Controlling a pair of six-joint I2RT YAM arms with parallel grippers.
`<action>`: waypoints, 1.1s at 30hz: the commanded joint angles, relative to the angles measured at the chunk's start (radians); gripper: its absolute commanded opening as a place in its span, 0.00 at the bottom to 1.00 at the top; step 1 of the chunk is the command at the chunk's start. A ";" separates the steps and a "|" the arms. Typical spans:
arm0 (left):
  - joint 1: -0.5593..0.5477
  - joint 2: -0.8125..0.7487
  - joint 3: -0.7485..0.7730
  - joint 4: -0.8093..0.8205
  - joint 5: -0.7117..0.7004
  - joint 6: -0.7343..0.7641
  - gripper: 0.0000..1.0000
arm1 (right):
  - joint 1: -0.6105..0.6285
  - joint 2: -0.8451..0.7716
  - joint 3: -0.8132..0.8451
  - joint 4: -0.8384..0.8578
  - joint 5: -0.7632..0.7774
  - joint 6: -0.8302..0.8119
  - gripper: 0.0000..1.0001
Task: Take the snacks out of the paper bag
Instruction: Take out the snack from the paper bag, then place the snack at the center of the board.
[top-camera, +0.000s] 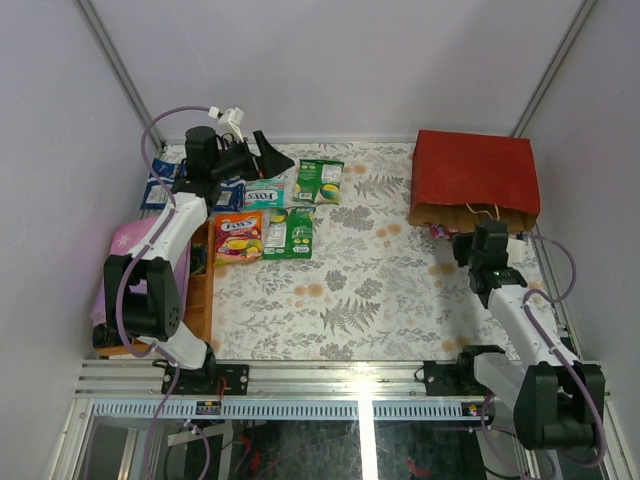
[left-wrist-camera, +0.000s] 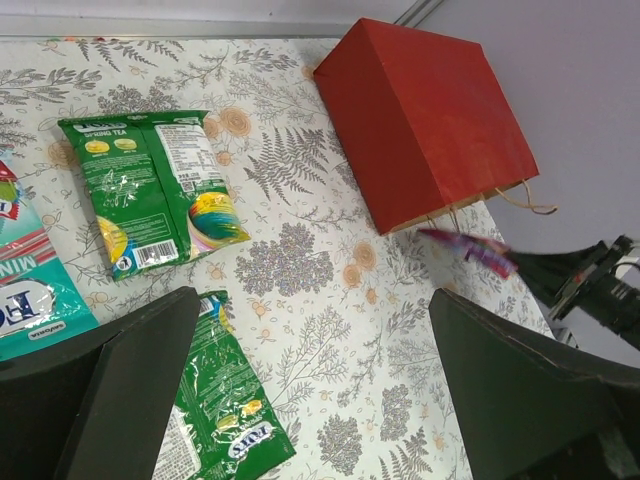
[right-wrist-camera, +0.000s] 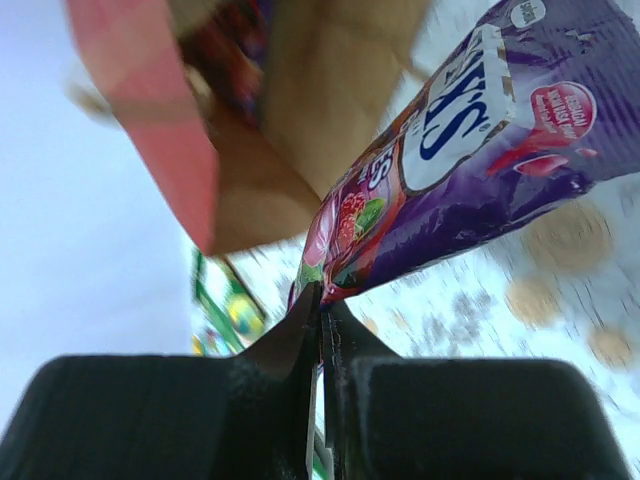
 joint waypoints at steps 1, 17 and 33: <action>0.016 -0.036 0.011 0.001 -0.008 0.015 1.00 | 0.145 -0.032 0.042 -0.217 -0.048 -0.055 0.00; 0.055 -0.075 -0.011 -0.018 -0.016 0.018 1.00 | 0.614 0.507 0.465 -0.222 -0.447 -0.746 0.00; 0.084 -0.063 -0.016 -0.002 0.017 0.010 1.00 | 0.487 0.925 0.971 -0.658 -0.678 -1.336 0.00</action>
